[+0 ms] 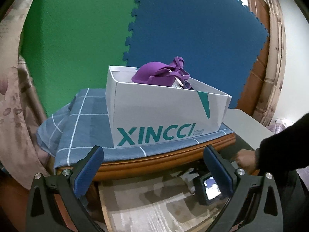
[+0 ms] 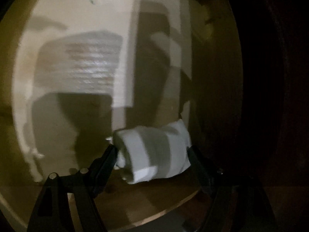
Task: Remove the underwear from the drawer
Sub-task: 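Reach the right gripper into the drawer and grasp the white rolled item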
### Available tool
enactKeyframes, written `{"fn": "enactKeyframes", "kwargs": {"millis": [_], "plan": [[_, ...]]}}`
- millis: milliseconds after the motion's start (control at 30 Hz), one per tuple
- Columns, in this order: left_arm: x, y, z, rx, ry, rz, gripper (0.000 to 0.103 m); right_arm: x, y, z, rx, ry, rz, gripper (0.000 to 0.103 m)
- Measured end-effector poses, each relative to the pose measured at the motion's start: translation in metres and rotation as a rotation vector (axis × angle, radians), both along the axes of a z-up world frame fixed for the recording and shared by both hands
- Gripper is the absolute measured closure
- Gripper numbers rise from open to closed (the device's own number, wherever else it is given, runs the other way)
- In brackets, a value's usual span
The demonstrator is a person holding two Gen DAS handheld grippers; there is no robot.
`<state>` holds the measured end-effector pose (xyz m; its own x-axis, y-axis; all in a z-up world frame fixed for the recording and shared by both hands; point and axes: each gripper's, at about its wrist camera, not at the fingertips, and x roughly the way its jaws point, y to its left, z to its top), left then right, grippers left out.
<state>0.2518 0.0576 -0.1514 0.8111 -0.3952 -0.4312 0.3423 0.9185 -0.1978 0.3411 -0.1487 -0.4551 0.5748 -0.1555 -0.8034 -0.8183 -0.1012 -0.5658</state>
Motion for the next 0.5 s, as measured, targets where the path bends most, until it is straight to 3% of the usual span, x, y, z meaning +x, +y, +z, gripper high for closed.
{"fn": "enactKeyframes", "kwargs": {"millis": [133, 267, 400, 500], "plan": [[0.004, -0.002, -0.003, 0.001, 0.017, -0.005, 0.001, 0.005, -0.003, 0.003, 0.026, 0.016, -0.026, 0.023], [0.006, -0.002, -0.004, -0.008, 0.028, -0.001, 0.001, 0.004, -0.005, 0.006, 0.035, 0.057, -0.082, 0.046], [0.005, 0.0, -0.003, -0.011, 0.026, 0.014, 0.001, -0.002, -0.003, 0.018, 0.058, 0.092, -0.147, 0.061], [0.006, 0.004, -0.004, -0.012, 0.028, 0.039, 0.001, -0.018, -0.003, 0.044, 0.128, 0.097, -0.192, 0.062]]}}
